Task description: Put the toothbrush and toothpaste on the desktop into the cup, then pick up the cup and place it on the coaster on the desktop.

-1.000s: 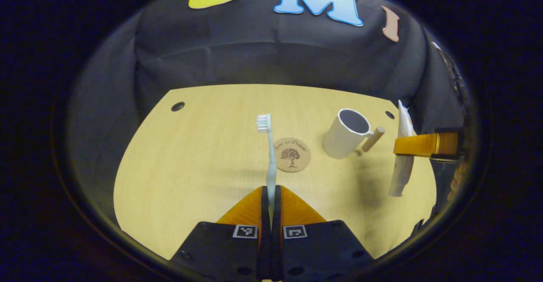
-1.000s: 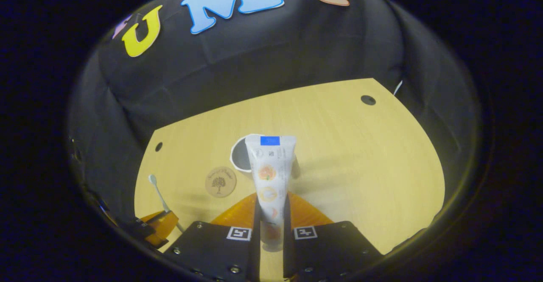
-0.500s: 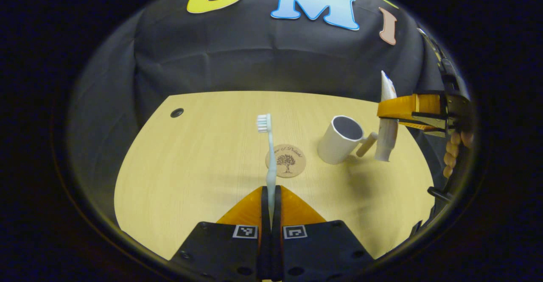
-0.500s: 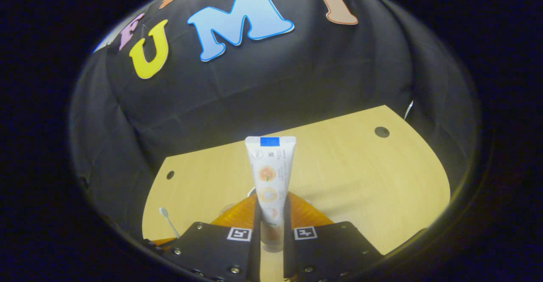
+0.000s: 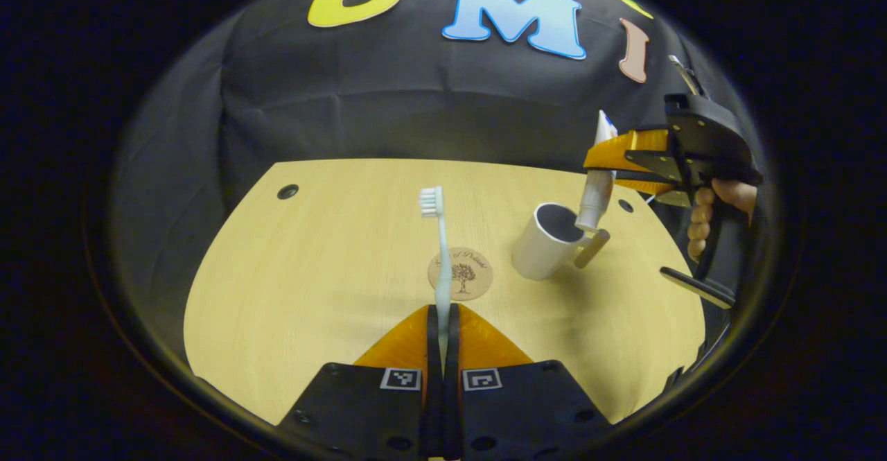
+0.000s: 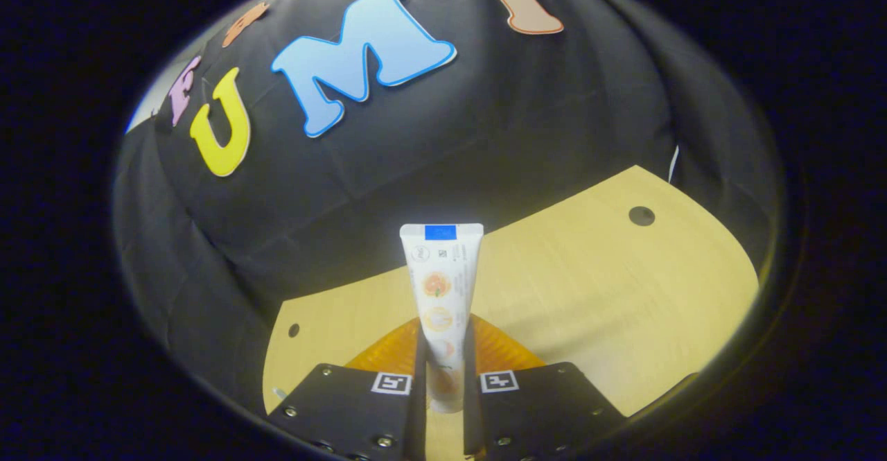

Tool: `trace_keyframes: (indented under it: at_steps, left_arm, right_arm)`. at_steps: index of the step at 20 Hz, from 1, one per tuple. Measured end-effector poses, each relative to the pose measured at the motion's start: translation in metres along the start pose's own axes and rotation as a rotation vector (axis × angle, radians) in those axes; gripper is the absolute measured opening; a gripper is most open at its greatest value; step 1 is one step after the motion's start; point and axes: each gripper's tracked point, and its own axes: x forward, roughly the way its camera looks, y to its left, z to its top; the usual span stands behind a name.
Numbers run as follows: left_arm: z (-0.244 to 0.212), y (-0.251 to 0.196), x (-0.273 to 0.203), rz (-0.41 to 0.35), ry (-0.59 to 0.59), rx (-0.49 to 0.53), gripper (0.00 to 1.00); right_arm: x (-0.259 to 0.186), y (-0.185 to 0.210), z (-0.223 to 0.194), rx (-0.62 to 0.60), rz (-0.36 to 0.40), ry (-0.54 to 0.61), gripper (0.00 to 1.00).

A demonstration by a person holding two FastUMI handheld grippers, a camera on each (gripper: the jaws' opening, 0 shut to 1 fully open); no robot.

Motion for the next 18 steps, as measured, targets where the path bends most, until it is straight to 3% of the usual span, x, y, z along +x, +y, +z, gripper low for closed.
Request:
trace_keyframes:
  at_steps: [5,8,13,16,18]
  left_arm:
    - [0.023,-0.026,-0.03,-0.022,-0.073,0.057,0.08]
    - [0.052,-0.042,-0.04,-0.031,-0.116,0.076,0.08]
    - [0.08,-0.062,-0.035,-0.044,-0.158,0.07,0.08]
    - [0.088,-0.07,-0.032,-0.05,-0.164,0.077,0.08]
    - [0.092,-0.078,-0.027,-0.055,-0.165,0.079,0.07]
  right_arm:
    - [0.028,-0.005,-0.004,0.032,-0.016,0.015,0.21]
    - [0.037,-0.006,-0.013,-0.008,-0.021,0.022,0.21]
    - [0.042,-0.006,-0.017,-0.075,-0.022,0.007,0.22]
    - [0.046,-0.005,-0.027,-0.095,-0.005,0.026,0.3]
    - [0.043,-0.003,-0.029,-0.109,-0.004,0.038,0.28]
